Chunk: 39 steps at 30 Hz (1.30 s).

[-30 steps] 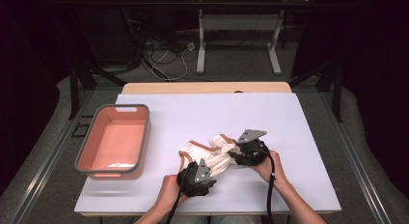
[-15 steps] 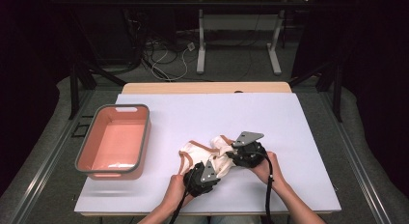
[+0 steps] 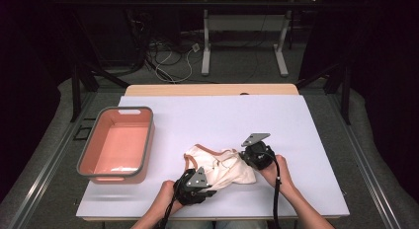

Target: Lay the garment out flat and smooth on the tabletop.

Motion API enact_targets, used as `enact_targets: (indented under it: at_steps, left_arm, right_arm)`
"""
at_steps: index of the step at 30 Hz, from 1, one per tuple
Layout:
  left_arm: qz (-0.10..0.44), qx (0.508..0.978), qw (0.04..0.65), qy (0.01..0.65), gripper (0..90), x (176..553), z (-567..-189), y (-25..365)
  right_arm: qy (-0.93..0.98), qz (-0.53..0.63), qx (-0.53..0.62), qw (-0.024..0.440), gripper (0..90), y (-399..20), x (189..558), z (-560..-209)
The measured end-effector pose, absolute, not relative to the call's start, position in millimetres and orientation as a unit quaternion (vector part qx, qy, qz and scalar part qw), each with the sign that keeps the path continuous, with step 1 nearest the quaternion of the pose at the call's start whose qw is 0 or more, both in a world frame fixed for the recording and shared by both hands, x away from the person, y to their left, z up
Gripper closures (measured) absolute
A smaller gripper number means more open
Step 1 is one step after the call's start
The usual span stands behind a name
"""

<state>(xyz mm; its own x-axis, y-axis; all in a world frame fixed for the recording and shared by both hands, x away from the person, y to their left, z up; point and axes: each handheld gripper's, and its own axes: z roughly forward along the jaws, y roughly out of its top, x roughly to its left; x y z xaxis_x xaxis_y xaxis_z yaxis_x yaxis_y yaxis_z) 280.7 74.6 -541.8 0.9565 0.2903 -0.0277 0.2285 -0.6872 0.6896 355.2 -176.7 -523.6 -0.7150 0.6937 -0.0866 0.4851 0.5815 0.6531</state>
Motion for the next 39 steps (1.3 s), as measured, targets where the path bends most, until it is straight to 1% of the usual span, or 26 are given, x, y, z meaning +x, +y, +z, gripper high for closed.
enact_targets:
  at_steps: [3, 4, 6, 7, 8, 10, 11, 15, 16, 18, 23, 25, 28, 29, 31, 33, 36, 38, 39]
  left_arm:
    - [0.036, 0.921, 0.358, 0.151, 78.2, 283, -543, 74]
    - [0.039, 0.918, 0.361, 0.160, 74.1, 283, -543, 74]
    - [0.041, 0.917, 0.361, 0.167, 67.6, 283, -541, 76]
    - [0.041, 0.916, 0.359, 0.173, 62.0, 283, -539, 77]
    - [0.044, 0.913, 0.362, 0.181, 58.2, 282, -538, 79]
    - [0.046, 0.907, 0.370, 0.198, 52.4, 280, -536, 85]
    - [0.049, 0.906, 0.368, 0.205, 49.4, 279, -534, 88]
    - [0.073, 0.898, 0.364, 0.237, 41.7, 275, -532, 103]
    - [0.079, 0.897, 0.361, 0.243, 41.2, 275, -532, 107]
    - [0.097, 0.896, 0.348, 0.257, 39.8, 274, -531, 113]
    - [0.114, 0.900, 0.312, 0.283, 37.3, 274, -534, 122]
    - [0.109, 0.901, 0.305, 0.287, 37.1, 275, -536, 124]
    - [0.103, 0.903, 0.300, 0.290, 38.0, 275, -537, 127]
    - [0.106, 0.903, 0.298, 0.290, 40.6, 275, -538, 127]
    - [0.107, 0.907, 0.290, 0.285, 48.7, 275, -540, 125]
    - [0.103, 0.911, 0.283, 0.282, 51.3, 275, -542, 123]
    - [0.098, 0.913, 0.278, 0.283, 50.1, 274, -545, 119]
    - [0.099, 0.912, 0.279, 0.283, 46.7, 276, -546, 119]
    - [0.095, 0.910, 0.283, 0.288, 46.4, 276, -547, 119]
  right_arm:
    - [0.877, 0.300, 0.340, 0.158, 87.5, -177, 356, -526]
    - [0.881, 0.295, 0.337, 0.151, 85.4, -178, 356, -526]
    - [0.879, 0.302, 0.337, 0.148, 80.1, -177, 355, -525]
    - [0.879, 0.307, 0.334, 0.148, 76.6, -177, 355, -525]
    - [0.881, 0.312, 0.323, 0.145, 72.3, -177, 355, -523]
    - [0.876, 0.326, 0.324, 0.145, 67.0, -175, 353, -521]
    - [0.875, 0.333, 0.320, 0.144, 62.8, -174, 353, -520]
    - [0.871, 0.352, 0.308, 0.149, 60.3, -168, 350, -518]
    - [0.870, 0.356, 0.305, 0.155, 60.6, -165, 350, -518]
    - [0.868, 0.358, 0.302, 0.164, 63.8, -161, 348, -518]
    - [0.866, 0.355, 0.306, 0.173, 82.8, -157, 350, -524]
    - [0.868, 0.351, 0.305, 0.172, 87.4, -158, 351, -526]
    - [0.868, 0.345, 0.310, 0.176, 88.9, -159, 351, -527]
    - [0.868, 0.343, 0.310, 0.178, 89.0, -159, 351, -527]
    - [0.867, 0.341, 0.314, 0.183, 89.0, -161, 352, -527]
    - [0.866, 0.336, 0.323, 0.183, 89.0, -164, 353, -527]
    - [0.862, 0.334, 0.333, 0.185, 89.0, -168, 354, -526]
    - [0.863, 0.332, 0.333, 0.186, 89.0, -171, 355, -526]
    - [0.861, 0.336, 0.335, 0.187, 89.0, -172, 355, -527]
